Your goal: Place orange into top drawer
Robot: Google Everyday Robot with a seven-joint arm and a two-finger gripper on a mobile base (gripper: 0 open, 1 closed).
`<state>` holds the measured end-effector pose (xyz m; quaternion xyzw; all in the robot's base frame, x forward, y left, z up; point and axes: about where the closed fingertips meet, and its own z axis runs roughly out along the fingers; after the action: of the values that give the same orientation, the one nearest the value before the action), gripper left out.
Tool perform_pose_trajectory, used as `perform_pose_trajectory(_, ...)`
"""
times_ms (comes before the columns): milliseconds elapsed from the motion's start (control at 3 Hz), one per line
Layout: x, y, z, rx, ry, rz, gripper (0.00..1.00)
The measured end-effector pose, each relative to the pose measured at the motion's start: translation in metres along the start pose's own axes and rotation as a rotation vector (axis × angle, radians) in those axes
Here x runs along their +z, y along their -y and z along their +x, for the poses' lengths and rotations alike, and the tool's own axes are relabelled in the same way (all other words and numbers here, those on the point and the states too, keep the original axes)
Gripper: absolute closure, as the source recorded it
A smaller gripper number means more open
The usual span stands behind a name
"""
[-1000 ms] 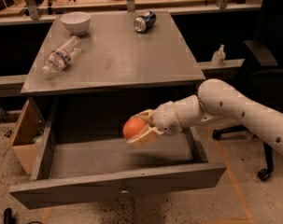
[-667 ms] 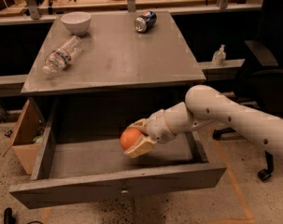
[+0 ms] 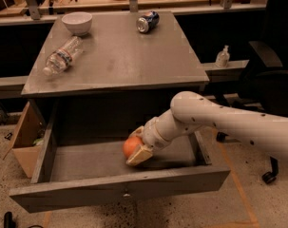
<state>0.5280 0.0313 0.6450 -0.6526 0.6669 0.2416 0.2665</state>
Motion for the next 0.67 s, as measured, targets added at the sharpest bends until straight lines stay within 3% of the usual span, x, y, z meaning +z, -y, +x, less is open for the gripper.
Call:
perform_pose_trajectory(333,-0.002,0.007,0.003,0.021,-0.048,0.045,0.02)
perform_pose_trajectory(667,-0.028,0.011,-0.005,0.011,-0.028,0.098,0.25)
